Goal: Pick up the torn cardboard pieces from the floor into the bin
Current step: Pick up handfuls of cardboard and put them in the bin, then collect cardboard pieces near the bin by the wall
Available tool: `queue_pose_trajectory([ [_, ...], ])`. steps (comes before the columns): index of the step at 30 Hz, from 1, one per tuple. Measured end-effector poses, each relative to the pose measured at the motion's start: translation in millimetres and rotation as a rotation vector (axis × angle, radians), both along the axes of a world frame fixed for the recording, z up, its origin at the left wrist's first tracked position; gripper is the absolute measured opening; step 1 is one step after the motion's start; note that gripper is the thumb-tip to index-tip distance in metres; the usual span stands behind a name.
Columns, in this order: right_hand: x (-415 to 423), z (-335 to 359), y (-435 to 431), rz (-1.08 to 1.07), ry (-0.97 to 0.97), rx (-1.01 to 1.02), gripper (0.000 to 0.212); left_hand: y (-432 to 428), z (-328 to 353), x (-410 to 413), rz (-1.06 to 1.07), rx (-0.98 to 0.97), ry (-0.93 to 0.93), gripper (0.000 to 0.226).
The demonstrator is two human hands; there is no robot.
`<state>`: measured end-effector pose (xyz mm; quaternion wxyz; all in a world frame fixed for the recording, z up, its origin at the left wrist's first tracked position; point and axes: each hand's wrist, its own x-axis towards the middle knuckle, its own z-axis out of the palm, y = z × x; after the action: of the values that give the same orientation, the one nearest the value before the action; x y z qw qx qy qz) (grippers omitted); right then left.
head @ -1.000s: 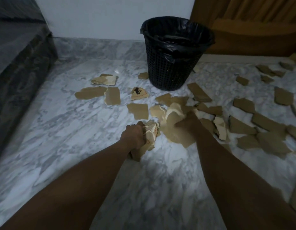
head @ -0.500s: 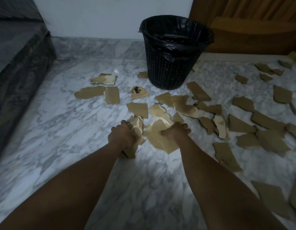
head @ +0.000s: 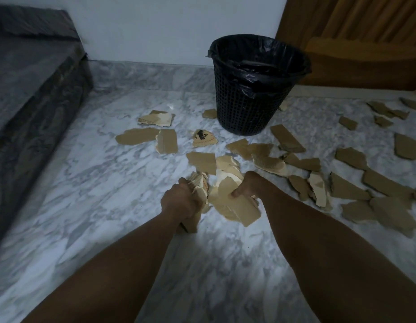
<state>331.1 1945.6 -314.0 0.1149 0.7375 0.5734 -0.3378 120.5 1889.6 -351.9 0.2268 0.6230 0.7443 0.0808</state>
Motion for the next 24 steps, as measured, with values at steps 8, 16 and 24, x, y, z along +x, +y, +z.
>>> queue_pose_trajectory([
  [8,19.3,184.7,65.3,0.118,0.193,0.064,0.058,95.8,126.5,13.9,-0.039,0.073,-0.194,0.05],
  [16,53.3,329.3,153.0,0.029,0.401,1.027,0.068,206.3,331.5,96.6,0.12,0.624,-0.673,0.041],
  [24,63.8,248.2,208.2,-0.277,0.69,1.342,0.038,270.2,323.8,188.8,-0.062,0.532,-0.341,0.034],
])
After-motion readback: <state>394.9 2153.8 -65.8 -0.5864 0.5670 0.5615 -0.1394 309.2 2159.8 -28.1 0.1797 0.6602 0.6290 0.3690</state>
